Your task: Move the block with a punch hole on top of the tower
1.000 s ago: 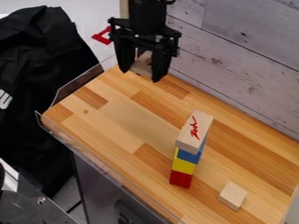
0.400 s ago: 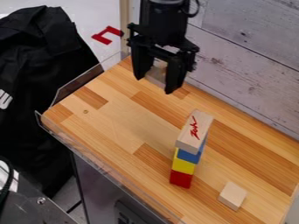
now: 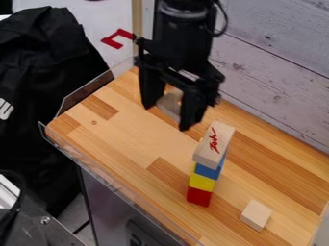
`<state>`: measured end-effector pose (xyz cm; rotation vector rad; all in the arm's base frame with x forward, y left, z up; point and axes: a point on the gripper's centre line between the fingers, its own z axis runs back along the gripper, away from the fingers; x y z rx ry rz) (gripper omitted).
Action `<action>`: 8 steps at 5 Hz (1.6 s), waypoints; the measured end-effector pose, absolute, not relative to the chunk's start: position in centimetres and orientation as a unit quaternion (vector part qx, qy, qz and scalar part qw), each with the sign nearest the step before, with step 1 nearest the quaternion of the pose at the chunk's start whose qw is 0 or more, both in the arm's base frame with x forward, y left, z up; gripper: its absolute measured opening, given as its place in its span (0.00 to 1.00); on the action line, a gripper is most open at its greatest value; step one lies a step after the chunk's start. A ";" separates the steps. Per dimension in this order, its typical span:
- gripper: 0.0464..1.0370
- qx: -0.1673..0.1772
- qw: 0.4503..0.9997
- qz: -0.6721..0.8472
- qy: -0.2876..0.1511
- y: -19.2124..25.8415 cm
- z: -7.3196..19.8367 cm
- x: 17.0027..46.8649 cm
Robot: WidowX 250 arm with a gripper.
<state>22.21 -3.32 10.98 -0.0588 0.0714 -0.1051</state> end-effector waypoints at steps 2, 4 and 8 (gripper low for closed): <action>0.77 -0.028 0.996 -0.076 0.031 -4.8 10.4 20.2; 0.77 -0.020 0.995 -0.094 0.036 -5.8 9.5 20.3; 0.77 -0.013 0.993 -0.107 0.038 -6.5 8.3 22.1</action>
